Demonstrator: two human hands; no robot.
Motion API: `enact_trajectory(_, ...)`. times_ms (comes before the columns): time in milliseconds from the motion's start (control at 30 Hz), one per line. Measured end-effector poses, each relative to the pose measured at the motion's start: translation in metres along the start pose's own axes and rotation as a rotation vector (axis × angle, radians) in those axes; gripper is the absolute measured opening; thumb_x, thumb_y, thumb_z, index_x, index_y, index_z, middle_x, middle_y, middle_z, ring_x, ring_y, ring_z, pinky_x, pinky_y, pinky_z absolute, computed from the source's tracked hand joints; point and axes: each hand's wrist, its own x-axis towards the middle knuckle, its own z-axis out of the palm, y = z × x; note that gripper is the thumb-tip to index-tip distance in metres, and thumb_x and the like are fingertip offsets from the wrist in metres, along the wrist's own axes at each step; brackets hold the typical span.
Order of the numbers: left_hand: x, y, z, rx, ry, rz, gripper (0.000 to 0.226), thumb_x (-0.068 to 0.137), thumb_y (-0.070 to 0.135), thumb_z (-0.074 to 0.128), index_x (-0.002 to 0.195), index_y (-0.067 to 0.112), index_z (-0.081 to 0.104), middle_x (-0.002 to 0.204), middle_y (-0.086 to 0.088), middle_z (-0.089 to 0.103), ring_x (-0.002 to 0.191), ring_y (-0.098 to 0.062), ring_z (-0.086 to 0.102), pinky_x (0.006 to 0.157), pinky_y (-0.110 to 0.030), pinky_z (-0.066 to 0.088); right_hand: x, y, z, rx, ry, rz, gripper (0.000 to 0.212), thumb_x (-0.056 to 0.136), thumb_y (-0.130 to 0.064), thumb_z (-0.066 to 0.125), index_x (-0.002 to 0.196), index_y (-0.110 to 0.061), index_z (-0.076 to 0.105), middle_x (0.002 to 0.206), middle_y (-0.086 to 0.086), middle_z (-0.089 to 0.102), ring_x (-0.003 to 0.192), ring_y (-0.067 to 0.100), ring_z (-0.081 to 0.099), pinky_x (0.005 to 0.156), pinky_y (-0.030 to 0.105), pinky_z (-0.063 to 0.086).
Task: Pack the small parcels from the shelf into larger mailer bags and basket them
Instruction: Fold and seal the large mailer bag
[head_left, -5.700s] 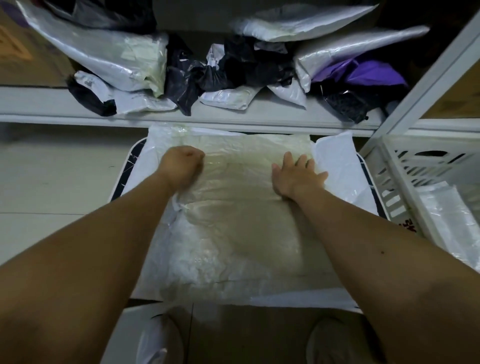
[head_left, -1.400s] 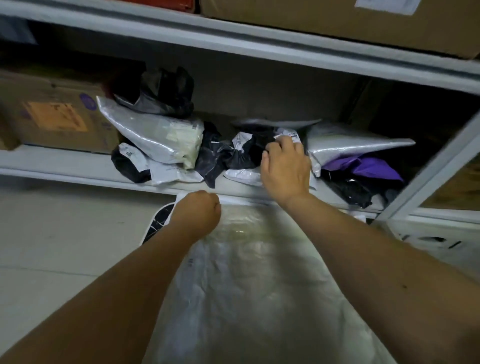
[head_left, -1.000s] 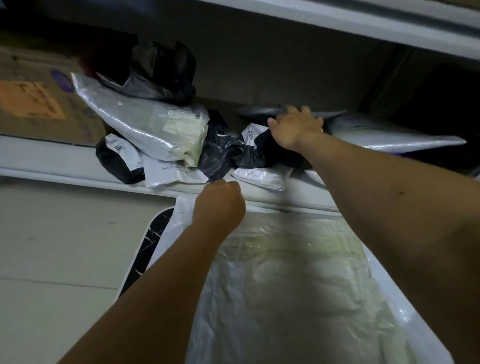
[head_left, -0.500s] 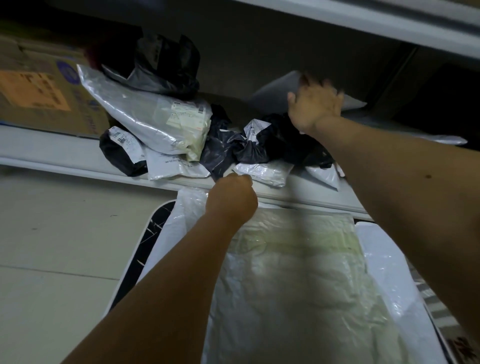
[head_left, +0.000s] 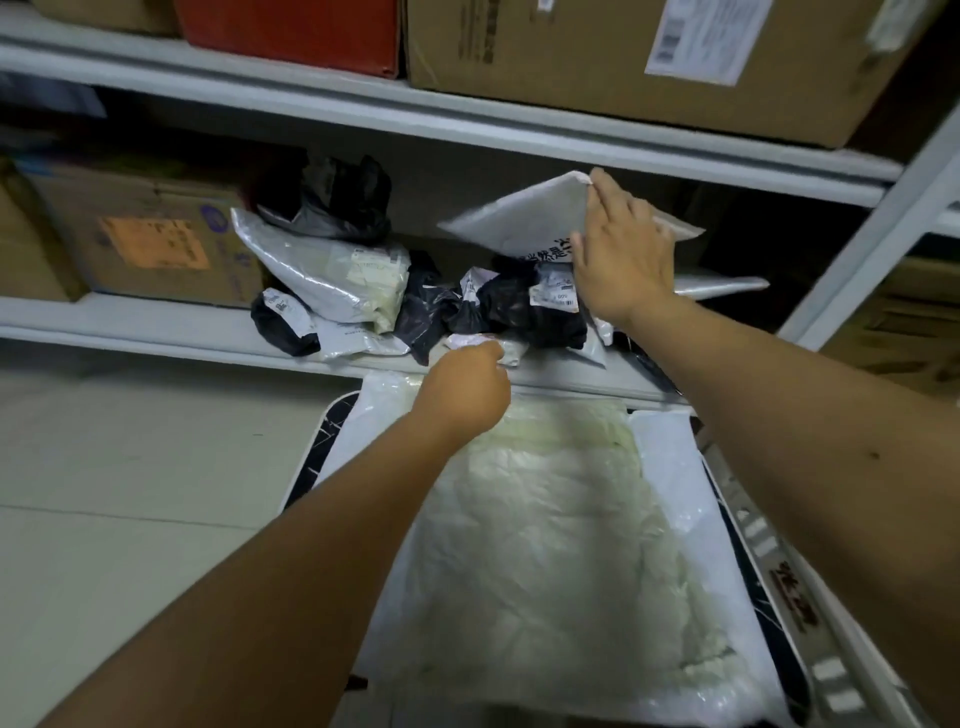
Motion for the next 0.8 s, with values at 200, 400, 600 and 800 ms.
enact_trajectory(200,-0.046,0.029,0.000,-0.358,-0.181,-0.221,0.048,0.105,0.036,0.024,0.130,0.003,0.050,0.133,-0.016,0.054,0.115,-0.030,0.053,0.099,-0.035,0.040,-0.062,0.007,-0.052,0.088,0.092,-0.009,0.059,0.102,-0.031,0.035,0.154,-0.008,0.017,0.163,-0.004,0.007,0.128,0.028,0.033,0.098,0.046,0.033)
enact_trajectory(400,-0.079,0.053,0.003,-1.147,-0.195,-0.571,0.081,0.091,0.072,0.016,0.145,0.016,0.037,0.133,-0.012,0.056,0.110,-0.029,0.061,0.092,-0.041,0.046,-0.190,-0.014,-0.035,0.144,0.181,-0.173,0.054,0.095,-0.031,0.035,0.139,-0.002,0.047,0.153,0.005,0.037,0.096,0.027,0.052,0.086,0.041,0.042)
enact_trajectory(600,-0.102,0.048,0.024,-1.163,-0.100,-0.702,0.038,0.097,0.030,0.053,0.130,0.012,0.052,0.102,-0.007,0.063,0.084,-0.020,0.061,0.078,-0.037,0.053,-0.299,-0.024,0.000,0.252,0.072,-0.296,0.048,0.088,-0.024,0.050,0.133,-0.007,0.051,0.149,0.000,0.034,0.086,0.020,0.055,0.083,0.037,0.046)
enact_trajectory(800,-0.121,0.044,0.051,-0.962,-0.144,-0.803,0.030,0.094,0.001,0.054,0.125,-0.002,0.052,0.080,-0.009,0.058,0.064,-0.019,0.056,0.045,-0.029,0.050,-0.338,-0.016,0.008,0.287,-0.005,-0.325,0.044,0.070,-0.016,0.077,0.112,-0.008,0.067,0.125,0.005,0.062,0.072,0.020,0.060,0.068,0.036,0.055)
